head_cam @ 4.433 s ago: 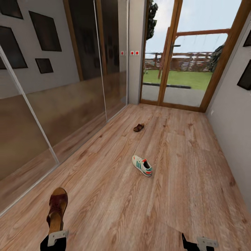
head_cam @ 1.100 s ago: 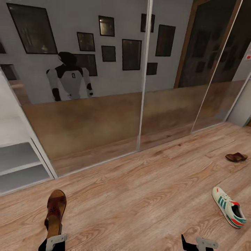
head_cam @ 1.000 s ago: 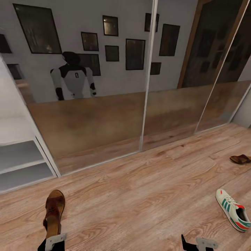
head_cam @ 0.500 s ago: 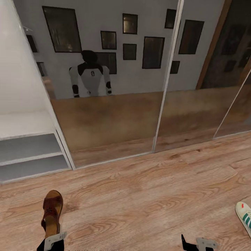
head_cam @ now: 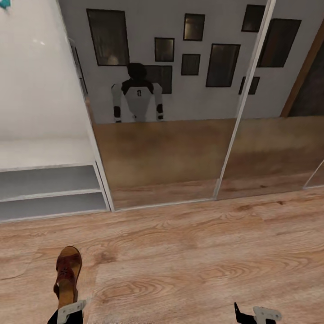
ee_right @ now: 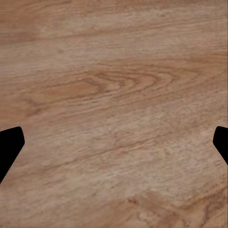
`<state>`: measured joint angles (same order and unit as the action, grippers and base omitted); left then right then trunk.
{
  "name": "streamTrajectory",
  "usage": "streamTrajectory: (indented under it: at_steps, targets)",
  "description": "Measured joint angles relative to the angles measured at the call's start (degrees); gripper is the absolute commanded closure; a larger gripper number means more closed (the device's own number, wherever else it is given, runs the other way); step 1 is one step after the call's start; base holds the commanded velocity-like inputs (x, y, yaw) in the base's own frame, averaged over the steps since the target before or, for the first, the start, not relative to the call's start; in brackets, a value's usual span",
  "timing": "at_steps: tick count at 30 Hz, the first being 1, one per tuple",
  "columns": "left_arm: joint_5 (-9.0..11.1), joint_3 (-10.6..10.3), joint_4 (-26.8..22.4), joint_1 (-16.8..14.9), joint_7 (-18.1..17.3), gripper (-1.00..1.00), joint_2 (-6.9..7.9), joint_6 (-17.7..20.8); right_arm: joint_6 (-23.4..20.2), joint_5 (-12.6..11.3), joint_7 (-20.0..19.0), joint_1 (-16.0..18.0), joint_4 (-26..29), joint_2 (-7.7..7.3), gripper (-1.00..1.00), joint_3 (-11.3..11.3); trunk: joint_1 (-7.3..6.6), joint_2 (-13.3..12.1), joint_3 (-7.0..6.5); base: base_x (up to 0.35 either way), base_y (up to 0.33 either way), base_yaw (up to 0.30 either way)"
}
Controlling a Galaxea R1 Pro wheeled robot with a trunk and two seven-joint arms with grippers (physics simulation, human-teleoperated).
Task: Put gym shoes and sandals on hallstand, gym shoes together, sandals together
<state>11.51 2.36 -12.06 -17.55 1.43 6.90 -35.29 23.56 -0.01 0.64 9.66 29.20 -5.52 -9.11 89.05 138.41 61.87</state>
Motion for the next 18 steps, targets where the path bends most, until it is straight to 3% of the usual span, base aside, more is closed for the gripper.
streamTrajectory:
  at_steps: [18]
  targets:
    - [-0.1, -0.1, 0.2, 0.0, 0.0, 1.00, -0.03, 0.0, 0.0, 0.1, 0.0, 0.0, 0.0, -0.01, -1.00, 0.0, 0.00, 0.0, 0.69, 0.000, 0.000, 0.272]
